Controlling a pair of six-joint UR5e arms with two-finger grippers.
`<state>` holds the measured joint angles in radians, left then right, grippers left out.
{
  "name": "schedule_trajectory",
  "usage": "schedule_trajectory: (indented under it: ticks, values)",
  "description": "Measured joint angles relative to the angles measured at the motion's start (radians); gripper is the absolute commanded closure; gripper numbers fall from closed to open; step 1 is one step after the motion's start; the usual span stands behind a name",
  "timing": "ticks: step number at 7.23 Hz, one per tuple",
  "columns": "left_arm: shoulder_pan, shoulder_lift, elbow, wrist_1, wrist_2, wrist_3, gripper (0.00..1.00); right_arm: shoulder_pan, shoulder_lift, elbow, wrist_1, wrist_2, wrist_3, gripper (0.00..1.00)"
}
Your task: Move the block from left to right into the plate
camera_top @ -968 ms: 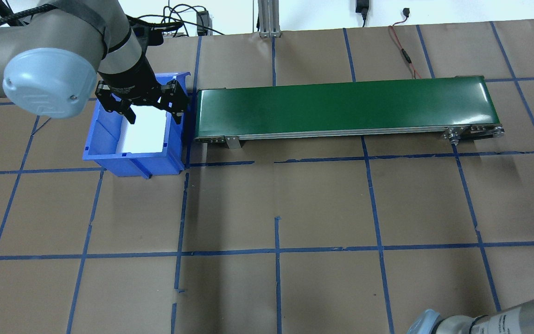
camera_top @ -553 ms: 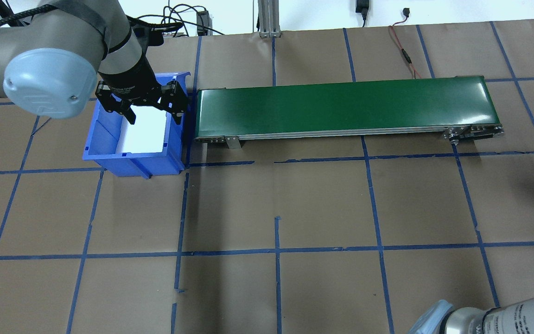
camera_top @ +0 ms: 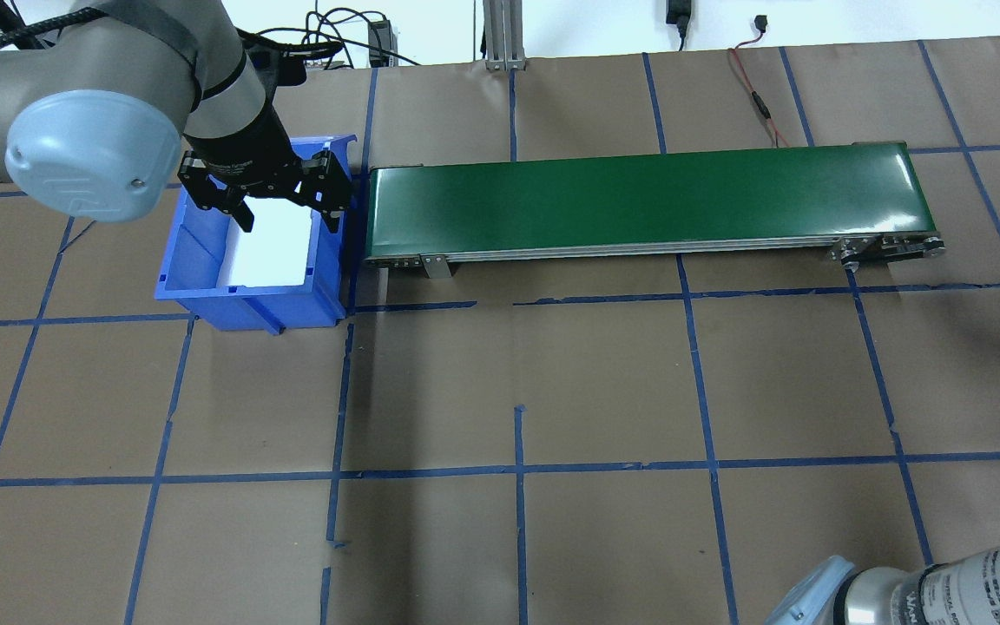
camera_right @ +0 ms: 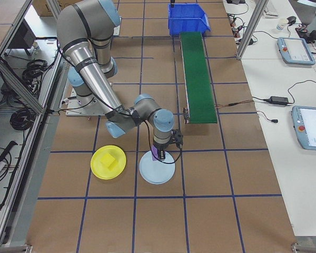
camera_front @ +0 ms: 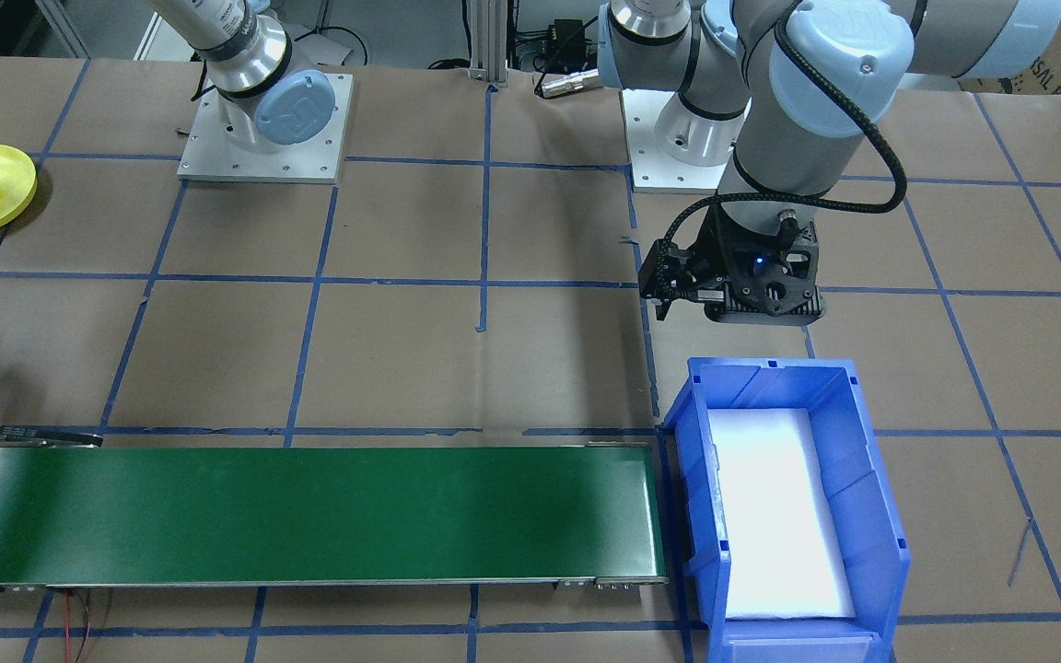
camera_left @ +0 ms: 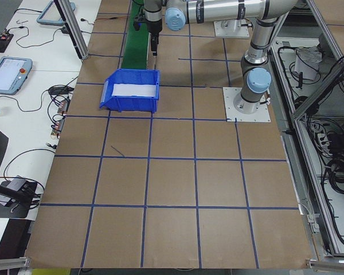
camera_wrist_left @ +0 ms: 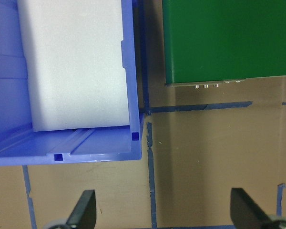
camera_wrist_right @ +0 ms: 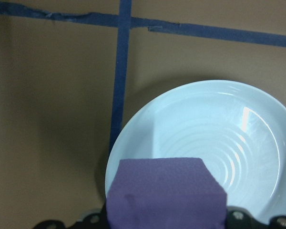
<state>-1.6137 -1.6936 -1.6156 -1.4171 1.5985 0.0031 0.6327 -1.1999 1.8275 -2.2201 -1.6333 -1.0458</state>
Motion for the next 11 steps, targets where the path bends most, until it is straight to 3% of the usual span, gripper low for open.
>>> schedule_trajectory:
  ticks: [1, 2, 6, 9, 11]
  values:
    - [0.0, 0.0, 0.0, 0.0, 0.0, 0.0, 0.0, -0.013, 0.003, 0.001, -0.002, 0.001, -0.008, 0.21]
    - [0.0, 0.0, 0.0, 0.0, 0.0, 0.0, 0.0, -0.022, 0.004, 0.003, -0.002, 0.004, -0.013, 0.0]
    - [0.0, 0.0, -0.001, 0.0, 0.0, -0.002, 0.0, -0.007, -0.042, -0.001, 0.037, -0.004, 0.077, 0.0]
    - [0.0, 0.0, 0.001, 0.0, 0.0, -0.005, 0.0, 0.249, -0.208, -0.033, 0.24, -0.003, 0.43, 0.0]
    - [-0.001, 0.003, 0.014, -0.001, 0.002, -0.004, 0.0, 0.433, -0.275, -0.108, 0.388, 0.005, 0.608, 0.0]
